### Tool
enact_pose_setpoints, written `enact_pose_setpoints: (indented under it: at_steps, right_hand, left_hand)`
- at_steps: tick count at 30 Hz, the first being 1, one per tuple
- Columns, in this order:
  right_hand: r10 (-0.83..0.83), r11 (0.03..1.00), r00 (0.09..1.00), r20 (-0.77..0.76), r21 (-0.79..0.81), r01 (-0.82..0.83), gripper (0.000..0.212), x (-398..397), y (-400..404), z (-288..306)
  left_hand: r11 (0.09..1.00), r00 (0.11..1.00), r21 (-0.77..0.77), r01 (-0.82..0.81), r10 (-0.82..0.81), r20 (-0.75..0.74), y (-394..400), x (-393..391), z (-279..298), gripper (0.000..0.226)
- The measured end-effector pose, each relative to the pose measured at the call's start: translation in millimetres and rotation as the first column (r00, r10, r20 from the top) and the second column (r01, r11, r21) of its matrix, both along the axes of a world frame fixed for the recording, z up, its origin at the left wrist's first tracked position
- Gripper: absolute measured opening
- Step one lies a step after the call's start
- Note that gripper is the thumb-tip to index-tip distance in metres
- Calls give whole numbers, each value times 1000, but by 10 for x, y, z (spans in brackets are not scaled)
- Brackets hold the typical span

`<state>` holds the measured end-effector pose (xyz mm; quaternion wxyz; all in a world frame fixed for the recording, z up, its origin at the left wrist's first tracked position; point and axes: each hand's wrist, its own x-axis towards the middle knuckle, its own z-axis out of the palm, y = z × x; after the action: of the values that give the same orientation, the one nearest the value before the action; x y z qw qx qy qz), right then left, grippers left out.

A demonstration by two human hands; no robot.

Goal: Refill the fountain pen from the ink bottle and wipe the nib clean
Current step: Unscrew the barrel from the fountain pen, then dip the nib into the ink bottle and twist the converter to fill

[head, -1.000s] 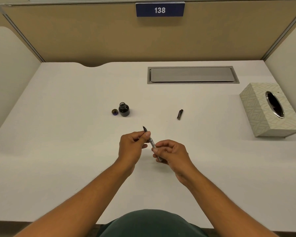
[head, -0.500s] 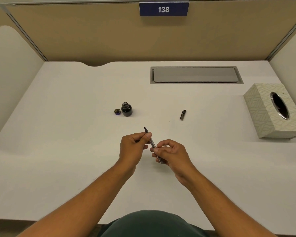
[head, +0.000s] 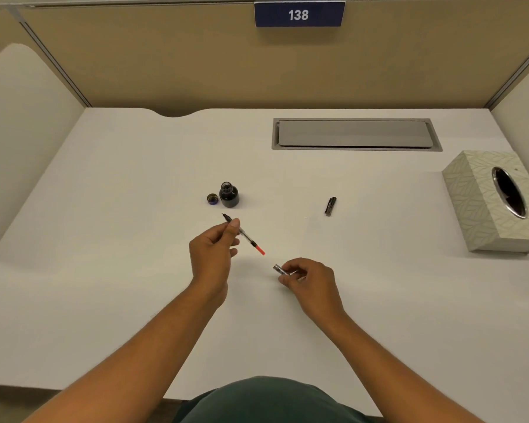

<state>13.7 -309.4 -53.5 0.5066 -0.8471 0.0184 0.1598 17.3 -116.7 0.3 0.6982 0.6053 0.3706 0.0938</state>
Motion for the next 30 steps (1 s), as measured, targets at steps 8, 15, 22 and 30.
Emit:
enact_pose_setpoints:
  at_steps: [8, 15, 22, 30]
  right_hand:
    - [161, 949, 960, 229, -303, -86, 10, 51, 17, -314]
    - [136, 963, 958, 254, -260, -67, 18, 57, 2, -349]
    - [-68, 984, 994, 89, 168, 52, 12, -24, 63, 93]
    - [-93, 896, 984, -150, 419, 149, 9, 295, 192, 430]
  left_hand:
    - [998, 999, -58, 22, -25, -47, -75, -83, -36, 15]
    - [998, 998, -60, 34, -38, -58, -98, -133, -52, 14]
    - [996, 998, -81, 23, -27, -48, -103, -148, -14, 16]
    - [986, 997, -154, 70, -71, -4, -97, -162, -13, 9]
